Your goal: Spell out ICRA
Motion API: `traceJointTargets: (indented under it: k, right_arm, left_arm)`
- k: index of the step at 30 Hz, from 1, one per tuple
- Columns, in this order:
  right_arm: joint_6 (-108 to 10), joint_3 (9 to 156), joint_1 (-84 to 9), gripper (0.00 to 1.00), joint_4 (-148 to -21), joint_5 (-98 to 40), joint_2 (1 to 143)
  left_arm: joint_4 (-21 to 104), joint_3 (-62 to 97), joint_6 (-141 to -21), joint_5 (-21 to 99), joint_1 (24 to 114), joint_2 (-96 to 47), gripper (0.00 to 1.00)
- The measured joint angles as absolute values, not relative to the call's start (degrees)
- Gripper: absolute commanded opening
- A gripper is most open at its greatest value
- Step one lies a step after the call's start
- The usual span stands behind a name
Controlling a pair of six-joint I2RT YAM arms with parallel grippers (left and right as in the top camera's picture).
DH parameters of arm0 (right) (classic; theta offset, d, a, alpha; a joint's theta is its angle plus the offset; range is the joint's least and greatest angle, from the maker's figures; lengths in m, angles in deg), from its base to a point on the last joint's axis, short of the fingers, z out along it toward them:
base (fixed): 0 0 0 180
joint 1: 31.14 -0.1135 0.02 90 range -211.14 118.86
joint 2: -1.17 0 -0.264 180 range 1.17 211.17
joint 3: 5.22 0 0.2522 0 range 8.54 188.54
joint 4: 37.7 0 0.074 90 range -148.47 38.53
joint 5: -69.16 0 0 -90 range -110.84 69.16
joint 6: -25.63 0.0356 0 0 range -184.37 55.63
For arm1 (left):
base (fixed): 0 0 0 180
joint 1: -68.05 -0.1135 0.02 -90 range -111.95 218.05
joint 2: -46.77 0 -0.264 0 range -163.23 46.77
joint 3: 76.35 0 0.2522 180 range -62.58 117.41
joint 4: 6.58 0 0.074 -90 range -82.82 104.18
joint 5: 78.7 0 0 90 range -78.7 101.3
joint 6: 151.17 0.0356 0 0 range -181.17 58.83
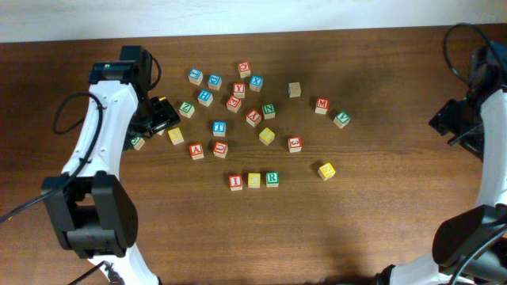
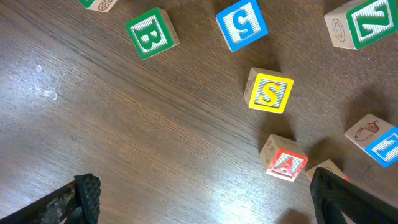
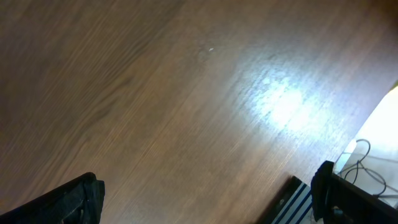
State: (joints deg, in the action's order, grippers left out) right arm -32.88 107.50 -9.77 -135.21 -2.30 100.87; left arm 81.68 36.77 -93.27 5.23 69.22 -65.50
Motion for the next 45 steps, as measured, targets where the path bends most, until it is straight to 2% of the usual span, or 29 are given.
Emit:
traceJointTargets:
  k: [7,11,16,21,25,36,45]
  right_arm:
    - [-32.9,107.5,-7.6,0.98,-135.2,-2.5,100.9]
    - [-32.9,107.5,-7.6,0.98,-135.1,-2.5,100.9]
    - [-32.9,107.5,-7.6,0.98,-135.1,-2.5,100.9]
    - [-32.9,107.5,-7.6,0.98,-135.1,-2.5,100.9]
    - [-32.9,107.5,-7.6,0.98,-135.1,-2.5,100.9]
    - [-32.9,107.5,-7.6,0.98,-135.1,-2.5,100.9]
    - [-32.9,107.5,-7.6,0.98,-135.1,-2.5,100.9]
  left_arm:
    - [81.6,36.8,-93.3,5.5,69.2,-65.5,0.99]
    - [89.0,36.9,-93.0,13.6,69.2,-65.5,0.99]
    - [90.4,36.9,-87.2,24.7,70.9,-65.5,0.99]
    - [87.4,36.9,-84.7,22.7,76.7,-65.5,0.99]
    - [84.1,36.9,-84.5,15.0,79.9,-65.5,1.0]
    - [81.5,34.2,-83.2,10.4,79.1,-70.4,1.0]
    - [70.9,27.5,-83.0,10.2,79.1,-70.9,0.98]
